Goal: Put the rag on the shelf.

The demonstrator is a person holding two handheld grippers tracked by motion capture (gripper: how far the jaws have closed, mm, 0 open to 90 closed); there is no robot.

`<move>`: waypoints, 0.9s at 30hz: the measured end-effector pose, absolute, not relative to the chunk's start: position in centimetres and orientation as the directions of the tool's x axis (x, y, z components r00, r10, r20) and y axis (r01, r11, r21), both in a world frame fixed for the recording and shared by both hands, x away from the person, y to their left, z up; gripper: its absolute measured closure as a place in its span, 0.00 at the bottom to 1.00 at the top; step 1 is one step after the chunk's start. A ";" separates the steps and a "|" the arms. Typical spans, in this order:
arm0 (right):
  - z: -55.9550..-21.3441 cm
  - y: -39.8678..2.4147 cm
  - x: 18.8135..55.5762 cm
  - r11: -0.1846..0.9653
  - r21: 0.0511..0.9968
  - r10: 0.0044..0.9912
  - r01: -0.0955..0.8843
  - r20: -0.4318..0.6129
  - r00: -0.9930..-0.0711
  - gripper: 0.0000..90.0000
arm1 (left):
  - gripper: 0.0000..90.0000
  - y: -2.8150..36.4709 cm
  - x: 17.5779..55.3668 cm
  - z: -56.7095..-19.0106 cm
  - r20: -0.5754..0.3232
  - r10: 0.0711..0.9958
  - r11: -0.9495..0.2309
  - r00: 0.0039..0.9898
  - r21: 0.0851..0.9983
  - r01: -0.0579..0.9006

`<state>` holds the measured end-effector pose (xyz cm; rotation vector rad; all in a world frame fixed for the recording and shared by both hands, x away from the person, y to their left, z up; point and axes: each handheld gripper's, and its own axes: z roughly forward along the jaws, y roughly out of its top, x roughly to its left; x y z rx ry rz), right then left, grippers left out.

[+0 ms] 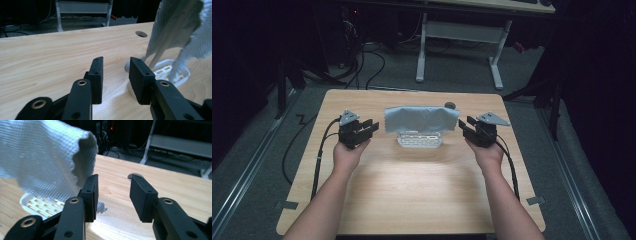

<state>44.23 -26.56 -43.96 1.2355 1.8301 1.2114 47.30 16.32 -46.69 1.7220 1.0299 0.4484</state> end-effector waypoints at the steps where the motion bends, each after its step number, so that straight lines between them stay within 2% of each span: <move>1: -43.9 -26.7 43.9 0.145 0.927 0.929 0.346 -0.006 -0.371 0.65 | 0.71 16.6 46.9 -46.6 -0.183 0.808 -0.091 0.561 0.901 0.424; 12: -44.1 -26.8 40.0 0.213 0.925 0.919 0.316 -0.080 -0.386 0.57 | 0.65 18.7 42.7 -46.7 -0.157 0.814 -0.107 0.560 0.906 0.410; 19: -44.2 -27.1 37.4 0.214 0.917 0.915 0.336 -0.068 -0.397 0.54 | 0.59 19.1 39.1 -47.2 -0.115 0.809 -0.155 0.577 0.904 0.398; 27: -45.6 -26.9 33.7 0.232 0.898 0.912 0.373 -0.068 -0.404 0.45 | 0.51 19.1 34.7 -49.2 -0.132 0.780 -0.213 0.611 0.863 0.459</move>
